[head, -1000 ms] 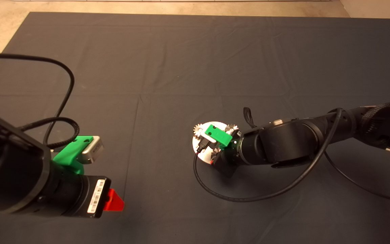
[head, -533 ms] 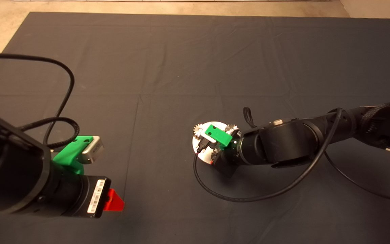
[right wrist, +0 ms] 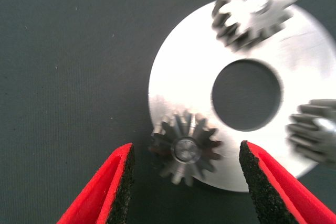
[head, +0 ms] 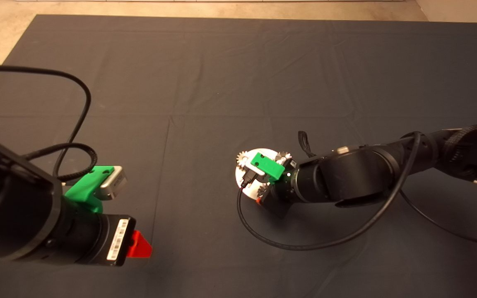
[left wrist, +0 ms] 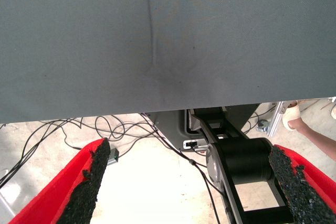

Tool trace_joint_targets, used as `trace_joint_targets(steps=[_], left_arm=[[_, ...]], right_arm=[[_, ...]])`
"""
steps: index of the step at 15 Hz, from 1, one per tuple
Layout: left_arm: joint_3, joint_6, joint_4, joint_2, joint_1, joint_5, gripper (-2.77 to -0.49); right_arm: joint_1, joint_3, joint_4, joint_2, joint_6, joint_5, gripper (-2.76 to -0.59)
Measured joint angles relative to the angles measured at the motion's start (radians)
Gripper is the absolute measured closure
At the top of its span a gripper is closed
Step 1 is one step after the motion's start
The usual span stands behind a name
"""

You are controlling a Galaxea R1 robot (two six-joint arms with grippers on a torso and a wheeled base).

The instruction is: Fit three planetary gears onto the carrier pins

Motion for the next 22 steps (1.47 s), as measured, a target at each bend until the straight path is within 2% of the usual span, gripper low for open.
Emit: trace_joint_targets(steps=[2,3,4,6,7,9,10,12,14,16,18,19,20,22], left_arm=[[0.000,0.000,0.000,0.000,0.000,-0.007,-2.17],[0.000,0.000,0.000,0.000,0.000,-0.008,-2.17],[0.000,0.000,0.000,0.000,0.000,-0.010,-2.17],[0.000,0.000,0.000,0.000,0.000,-0.013,-2.17],[0.000,0.000,0.000,0.000,0.000,-0.013,-2.17],[0.000,0.000,0.000,0.000,0.000,-0.013,-2.17],[0.000,0.000,0.000,0.000,0.000,-0.013,-2.17],[0.000,0.000,0.000,-0.001,0.000,-0.013,-2.17],[0.000,0.000,-0.007,-0.003,0.005,-0.012,-2.17],[0.000,0.000,-0.009,-0.003,0.025,-0.013,-2.17],[0.000,0.000,-0.011,-0.002,0.030,-0.013,-2.17],[0.000,0.000,-0.011,-0.001,0.030,-0.013,-2.17],[0.000,0.000,-0.011,0.000,0.030,-0.014,-2.17],[0.000,0.000,-0.011,0.000,0.030,-0.013,-2.17]], right_arm=[[0.074,0.048,0.004,-0.037,0.043,0.000,-1.49],[0.094,0.063,0.017,-0.059,0.065,0.000,-1.56],[0.105,0.082,0.045,-0.087,0.100,0.000,-1.58],[0.115,0.132,0.122,-0.176,0.178,0.000,-1.64],[0.125,0.155,0.154,-0.227,0.212,-0.008,-1.73],[0.134,0.221,0.214,-0.307,0.280,-0.038,-1.74],[0.134,0.253,0.244,-0.334,0.314,-0.043,-1.80],[0.138,0.289,0.292,-0.385,0.357,-0.032,-1.85],[0.157,0.301,0.392,-0.492,0.381,-0.033,-1.87],[0.161,0.312,0.542,-0.613,0.401,-0.040,-1.87],[0.164,0.323,0.670,-0.702,0.429,-0.049,-1.87],[0.168,0.329,0.713,-0.715,0.449,-0.048,-1.87],[0.167,0.332,0.738,-0.717,0.467,-0.045,-1.87],[0.175,0.334,0.763,-0.716,0.510,-0.042,-1.87]])
